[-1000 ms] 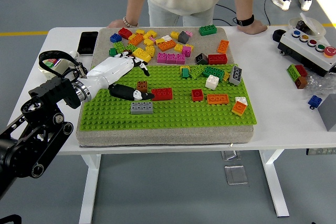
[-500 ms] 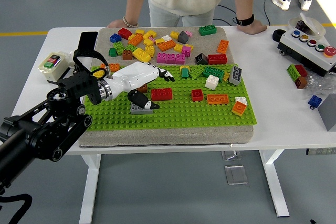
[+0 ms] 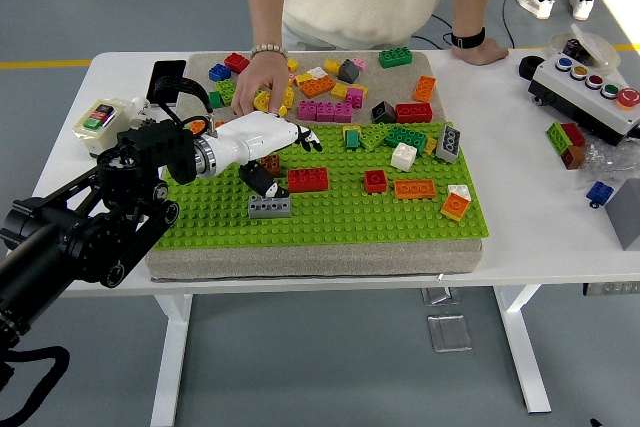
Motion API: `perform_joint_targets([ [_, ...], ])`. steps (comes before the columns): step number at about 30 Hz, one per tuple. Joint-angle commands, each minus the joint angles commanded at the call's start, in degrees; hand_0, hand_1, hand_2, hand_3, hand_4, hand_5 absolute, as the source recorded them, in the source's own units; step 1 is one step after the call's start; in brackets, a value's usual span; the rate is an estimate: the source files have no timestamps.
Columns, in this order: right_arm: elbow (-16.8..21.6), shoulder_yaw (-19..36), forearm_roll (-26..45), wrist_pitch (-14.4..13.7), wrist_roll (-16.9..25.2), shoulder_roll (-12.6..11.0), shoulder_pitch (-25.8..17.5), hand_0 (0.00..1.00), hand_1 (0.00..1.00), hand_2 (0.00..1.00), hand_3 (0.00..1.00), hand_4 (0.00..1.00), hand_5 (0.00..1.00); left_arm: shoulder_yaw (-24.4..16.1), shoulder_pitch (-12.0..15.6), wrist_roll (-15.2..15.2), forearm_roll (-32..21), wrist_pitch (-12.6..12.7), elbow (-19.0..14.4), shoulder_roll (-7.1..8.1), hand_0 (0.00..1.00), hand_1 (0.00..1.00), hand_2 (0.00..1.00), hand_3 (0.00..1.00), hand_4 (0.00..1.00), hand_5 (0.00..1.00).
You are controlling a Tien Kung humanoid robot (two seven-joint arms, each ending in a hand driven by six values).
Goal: Pick up the brick,pile it on top of brick,press brick,pick up the brick,pile it on top of brick,press brick
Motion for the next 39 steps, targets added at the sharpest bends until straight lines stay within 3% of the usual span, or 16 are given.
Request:
perform_joint_targets([
  [5,0.0,0.4,0.0,0.0,-0.1,-0.1,-0.2,0.756,0.686,0.733,0.739,0.998,0.64,-1.8,0.0,1.1,0.0,-1.9,-0.7,0.63,0.837,0.788,0.764,0.777,0.906,0.137],
  [7,0.0,0.5,0.1,0.1,-0.1,-0.1,-0.2,0.754,0.686,0.733,0.739,0.998,0.64,-3.3,0.1,1.9,0.0,-3.1,-1.1,0.75,0.831,0.779,0.743,0.727,0.889,0.169],
  [16,0.0,0.9,0.3,0.0,0.1,0.0,-0.2,0.755,0.685,0.733,0.738,0.998,0.64,-8.1,1.9,4.2,0.0,-7.0,-2.8,0.29,0.827,0.773,0.715,0.701,0.865,0.179],
  [24,0.0,1.0,0.3,0.2,0.0,-0.1,-0.4,0.755,0.686,0.732,0.736,0.998,0.64,-10.1,2.4,6.2,0.0,-7.3,-2.7,-0.34,0.81,0.755,0.675,0.665,0.822,0.177],
  [25,0.0,1.0,0.3,0.2,0.0,-0.1,-0.4,0.754,0.686,0.733,0.737,0.998,0.64,-10.1,2.4,6.3,0.0,-7.2,-2.7,-0.37,0.767,0.723,0.626,0.607,0.757,0.152],
  [36,0.0,1.1,0.4,0.1,0.0,-0.1,-0.3,0.754,0.686,0.733,0.737,0.998,0.64,-12.9,2.6,6.8,0.0,-8.1,-1.9,-0.63,0.763,0.716,0.629,0.621,0.75,0.157],
  [39,0.0,1.2,0.4,0.1,0.0,-0.1,-0.3,0.754,0.686,0.733,0.737,0.998,0.64,-13.3,2.6,6.9,0.0,-8.6,-1.8,-0.6,0.767,0.721,0.641,0.652,0.786,0.193],
])
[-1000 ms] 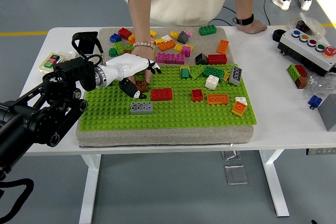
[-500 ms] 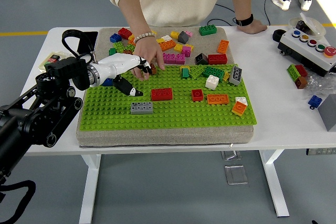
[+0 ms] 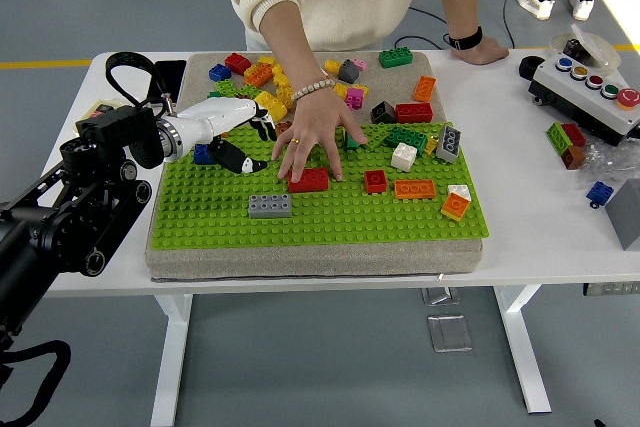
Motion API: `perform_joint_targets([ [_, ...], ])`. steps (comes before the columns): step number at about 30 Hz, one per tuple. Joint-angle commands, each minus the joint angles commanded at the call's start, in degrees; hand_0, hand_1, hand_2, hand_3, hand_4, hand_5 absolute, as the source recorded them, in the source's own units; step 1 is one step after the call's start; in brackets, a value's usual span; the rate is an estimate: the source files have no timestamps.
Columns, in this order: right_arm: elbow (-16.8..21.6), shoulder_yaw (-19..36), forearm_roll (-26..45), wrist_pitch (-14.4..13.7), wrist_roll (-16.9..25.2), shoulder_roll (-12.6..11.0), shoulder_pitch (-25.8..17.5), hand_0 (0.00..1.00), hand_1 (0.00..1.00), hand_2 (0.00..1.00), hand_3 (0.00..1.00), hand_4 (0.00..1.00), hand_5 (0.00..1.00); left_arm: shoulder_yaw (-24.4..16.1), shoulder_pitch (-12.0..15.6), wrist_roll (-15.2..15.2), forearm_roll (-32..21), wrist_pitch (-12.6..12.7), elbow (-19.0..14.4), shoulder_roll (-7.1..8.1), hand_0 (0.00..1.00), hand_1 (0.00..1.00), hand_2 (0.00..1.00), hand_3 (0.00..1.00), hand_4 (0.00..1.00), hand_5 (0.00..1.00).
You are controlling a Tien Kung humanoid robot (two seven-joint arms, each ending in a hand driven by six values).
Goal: Pick up the brick,pile it on top of brick,press brick,pick up the brick,pile it on top of brick,press brick
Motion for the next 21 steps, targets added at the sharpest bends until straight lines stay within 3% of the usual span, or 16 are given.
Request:
perform_joint_targets([
  [21,0.0,-0.3,-0.4,0.0,-0.2,0.2,0.1,0.755,0.686,0.733,0.736,0.998,0.639,-1.3,-0.2,0.4,0.0,-2.0,1.2,0.23,0.788,0.749,0.73,0.7,0.89,0.259],
])
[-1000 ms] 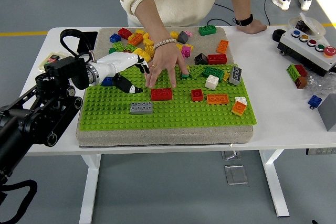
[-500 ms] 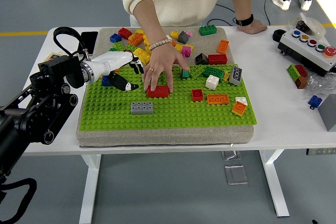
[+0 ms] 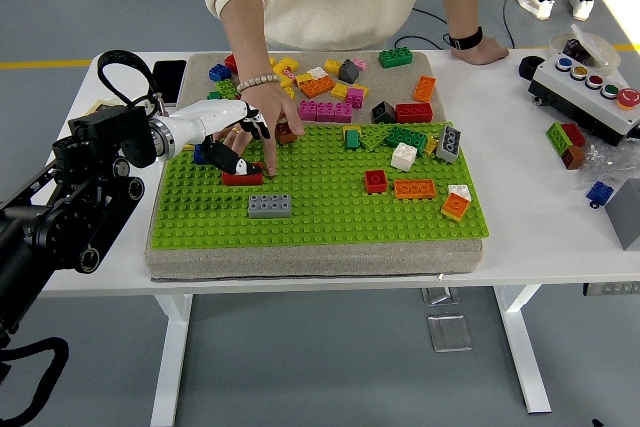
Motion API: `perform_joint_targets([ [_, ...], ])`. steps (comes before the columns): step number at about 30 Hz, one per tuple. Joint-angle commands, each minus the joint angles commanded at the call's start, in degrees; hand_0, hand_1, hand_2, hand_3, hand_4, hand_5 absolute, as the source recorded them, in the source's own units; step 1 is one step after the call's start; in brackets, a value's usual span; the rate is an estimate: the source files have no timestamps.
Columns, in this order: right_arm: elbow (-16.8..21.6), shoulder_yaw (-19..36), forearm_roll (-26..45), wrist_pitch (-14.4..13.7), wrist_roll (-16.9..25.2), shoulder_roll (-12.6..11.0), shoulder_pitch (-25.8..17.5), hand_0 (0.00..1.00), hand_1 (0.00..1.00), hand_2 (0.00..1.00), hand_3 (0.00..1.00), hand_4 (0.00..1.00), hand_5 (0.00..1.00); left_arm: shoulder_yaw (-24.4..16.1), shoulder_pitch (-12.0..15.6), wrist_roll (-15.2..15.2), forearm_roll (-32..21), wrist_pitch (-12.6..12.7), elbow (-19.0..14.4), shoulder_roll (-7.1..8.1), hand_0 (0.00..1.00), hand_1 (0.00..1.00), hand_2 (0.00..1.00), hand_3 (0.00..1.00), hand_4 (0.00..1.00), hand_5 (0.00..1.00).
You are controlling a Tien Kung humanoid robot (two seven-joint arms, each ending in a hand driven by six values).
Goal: Pick up the brick,pile it on top of brick,press brick,pick up the brick,pile it on top of brick,press brick
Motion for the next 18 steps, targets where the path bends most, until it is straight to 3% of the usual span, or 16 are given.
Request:
perform_joint_targets([
  [1,0.0,0.0,0.0,0.0,0.0,0.0,0.0,0.754,0.686,0.732,0.737,0.998,0.639,0.0,0.0,-0.1,0.0,0.0,0.2,0.04,0.803,0.766,0.749,0.743,0.921,0.267],
  [9,0.0,-0.2,-0.1,0.2,-0.1,0.0,0.0,0.754,0.685,0.733,0.736,0.998,0.64,-0.4,-0.2,-0.6,0.0,0.5,1.2,0.47,0.818,0.78,0.754,0.752,0.93,0.274],
  [18,0.0,-0.2,-0.1,0.1,-0.1,0.0,0.1,0.755,0.686,0.733,0.734,0.998,0.64,0.2,-0.7,-1.9,0.0,3.5,4.3,0.16,0.82,0.787,0.758,0.775,0.944,0.278],
])
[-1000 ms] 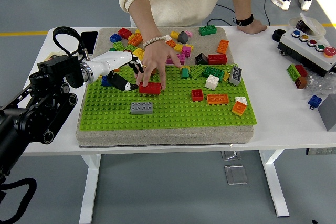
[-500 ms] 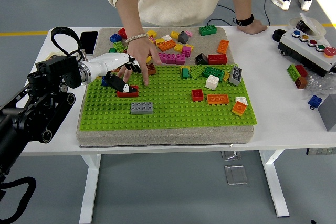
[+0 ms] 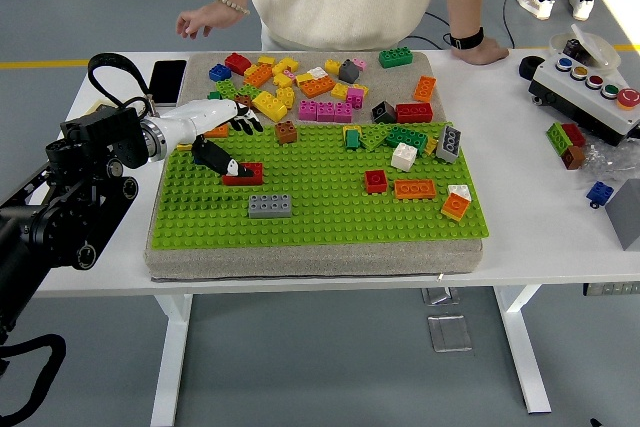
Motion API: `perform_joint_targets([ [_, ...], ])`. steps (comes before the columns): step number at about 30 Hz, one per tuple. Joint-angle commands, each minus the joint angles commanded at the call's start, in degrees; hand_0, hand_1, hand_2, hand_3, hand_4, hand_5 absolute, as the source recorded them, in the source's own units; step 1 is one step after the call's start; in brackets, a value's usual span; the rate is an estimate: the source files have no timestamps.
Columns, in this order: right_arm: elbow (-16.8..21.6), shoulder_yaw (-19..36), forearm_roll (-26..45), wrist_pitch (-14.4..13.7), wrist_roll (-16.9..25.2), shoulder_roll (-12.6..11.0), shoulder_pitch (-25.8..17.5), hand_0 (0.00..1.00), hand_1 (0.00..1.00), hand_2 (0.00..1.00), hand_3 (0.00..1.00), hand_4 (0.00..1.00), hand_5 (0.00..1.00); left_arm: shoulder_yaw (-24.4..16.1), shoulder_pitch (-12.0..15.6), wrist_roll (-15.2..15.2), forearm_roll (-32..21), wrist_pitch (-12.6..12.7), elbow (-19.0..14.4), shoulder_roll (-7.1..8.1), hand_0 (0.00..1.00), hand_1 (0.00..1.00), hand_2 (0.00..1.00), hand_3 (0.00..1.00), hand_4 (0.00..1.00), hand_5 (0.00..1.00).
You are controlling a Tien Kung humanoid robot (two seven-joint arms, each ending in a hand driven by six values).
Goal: Pick up the brick,pile it on top of brick,press brick,pick up the brick,pile it on top of brick,press brick
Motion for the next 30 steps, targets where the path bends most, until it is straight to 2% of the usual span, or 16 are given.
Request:
perform_joint_targets([
  [11,0.0,0.1,0.3,0.0,0.0,0.0,0.2,0.753,0.686,0.733,0.735,0.998,0.641,2.2,-0.8,-1.5,0.0,4.3,5.0,-0.82,0.839,0.798,0.772,0.795,0.938,0.275],
  [24,0.0,0.0,0.5,-0.1,0.0,0.0,0.2,0.753,0.686,0.732,0.735,0.998,0.641,5.8,-1.3,-3.2,0.0,10.1,8.8,-0.33,0.817,0.782,0.752,0.75,0.908,0.256],
  [25,0.0,0.0,0.5,-0.1,0.0,0.0,0.2,0.755,0.686,0.733,0.735,0.998,0.64,5.9,-1.3,-3.1,0.0,10.3,9.1,-0.35,0.815,0.772,0.743,0.721,0.89,0.257],
  [30,0.0,0.0,0.6,-0.1,0.0,0.0,0.2,0.755,0.686,0.733,0.735,0.998,0.64,6.6,-1.2,-3.2,0.0,10.9,9.9,-0.58,0.815,0.772,0.743,0.721,0.89,0.257],
])
